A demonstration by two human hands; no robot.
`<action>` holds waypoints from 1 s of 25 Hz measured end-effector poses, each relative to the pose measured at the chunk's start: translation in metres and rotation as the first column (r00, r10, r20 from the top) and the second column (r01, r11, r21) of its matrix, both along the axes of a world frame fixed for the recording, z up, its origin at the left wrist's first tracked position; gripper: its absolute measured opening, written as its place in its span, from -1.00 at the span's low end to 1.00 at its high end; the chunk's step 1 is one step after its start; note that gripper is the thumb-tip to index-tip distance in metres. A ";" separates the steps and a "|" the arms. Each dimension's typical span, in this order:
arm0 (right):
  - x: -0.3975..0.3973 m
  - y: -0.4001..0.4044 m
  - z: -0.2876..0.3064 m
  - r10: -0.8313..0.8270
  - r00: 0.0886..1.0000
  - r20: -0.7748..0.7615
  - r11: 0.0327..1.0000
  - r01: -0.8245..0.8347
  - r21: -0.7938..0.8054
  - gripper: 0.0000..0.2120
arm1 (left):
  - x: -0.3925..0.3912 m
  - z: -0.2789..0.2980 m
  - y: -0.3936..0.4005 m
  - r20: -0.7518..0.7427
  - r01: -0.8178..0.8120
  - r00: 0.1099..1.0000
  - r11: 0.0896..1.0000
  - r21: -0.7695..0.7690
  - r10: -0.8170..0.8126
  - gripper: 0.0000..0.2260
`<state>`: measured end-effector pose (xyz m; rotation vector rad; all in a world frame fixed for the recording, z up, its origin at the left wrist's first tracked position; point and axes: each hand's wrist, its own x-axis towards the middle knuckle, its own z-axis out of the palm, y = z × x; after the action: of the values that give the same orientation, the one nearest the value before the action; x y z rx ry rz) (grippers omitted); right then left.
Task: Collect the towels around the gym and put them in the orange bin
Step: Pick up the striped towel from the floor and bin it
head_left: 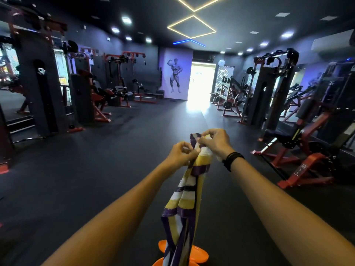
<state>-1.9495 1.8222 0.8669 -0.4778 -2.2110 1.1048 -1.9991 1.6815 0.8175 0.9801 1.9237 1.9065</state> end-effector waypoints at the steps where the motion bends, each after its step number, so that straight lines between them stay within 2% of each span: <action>1: -0.001 0.002 0.002 -0.025 0.999 -0.036 0.998 0.023 -0.055 -0.88 | -0.002 -0.011 -0.001 -0.125 0.008 0.992 0.997 -0.082 -0.018 -0.87; 3: 0.000 0.007 0.007 -0.070 0.994 -0.086 0.992 0.060 -0.113 -0.88 | -0.004 -0.027 -0.005 -0.331 -0.029 0.942 0.964 -0.265 -0.063 -0.82; 5: -0.001 0.011 0.013 -0.110 0.986 -0.127 0.980 0.087 -0.178 -0.84 | -0.005 -0.037 -0.008 -0.432 -0.127 0.900 0.913 -0.387 -0.058 -0.73; 7: -0.002 0.015 0.017 -0.137 0.980 -0.145 0.964 0.098 -0.247 -0.81 | -0.004 -0.044 -0.008 -0.461 -0.154 0.885 0.894 -0.421 -0.065 -0.74; 11: -0.008 0.029 0.010 -0.118 0.985 -0.128 0.955 0.077 -0.287 -0.82 | 0.000 -0.054 -0.001 -0.427 -0.069 0.890 0.878 -0.474 -0.160 -0.82; 13: -0.007 0.034 0.008 -0.099 0.989 -0.106 0.960 0.067 -0.271 -0.77 | 0.002 -0.046 0.000 -0.308 -0.030 0.946 0.921 -0.388 -0.099 -0.82; 15: -0.008 0.044 0.000 -0.073 0.996 -0.045 0.972 0.061 -0.225 -0.62 | 0.004 -0.031 -0.001 0.011 -0.023 1.000 0.983 -0.181 0.026 -0.76; 16: -0.009 0.049 -0.005 -0.055 0.998 -0.005 0.980 0.053 -0.194 -0.59 | 0.004 -0.022 -0.001 0.148 -0.036 0.988 0.995 -0.092 0.049 -0.74; 17: -0.011 0.054 -0.010 -0.046 0.998 0.032 0.985 0.051 -0.167 -0.60 | 0.003 -0.015 0.000 0.218 -0.054 0.974 0.998 -0.039 0.061 -0.73; 19: -0.002 0.042 -0.009 -0.050 0.995 0.083 0.990 0.060 -0.129 -0.63 | 0.001 -0.008 0.002 0.255 -0.073 0.964 0.997 0.002 0.070 -0.75; 22: 0.004 0.023 -0.009 -0.046 0.987 0.155 0.997 0.056 -0.058 -0.76 | 0.004 -0.009 0.008 0.243 -0.014 0.970 0.999 0.029 0.007 -0.82; 25: 0.005 0.013 -0.014 -0.063 0.981 0.183 0.988 0.087 -0.126 -0.77 | 0.010 -0.013 0.014 0.232 0.044 0.971 0.997 0.055 -0.056 -0.91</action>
<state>-1.9447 1.8351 0.8528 -0.7379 -2.2590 1.2166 -1.9892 1.6951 0.8049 0.7702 1.7107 1.9522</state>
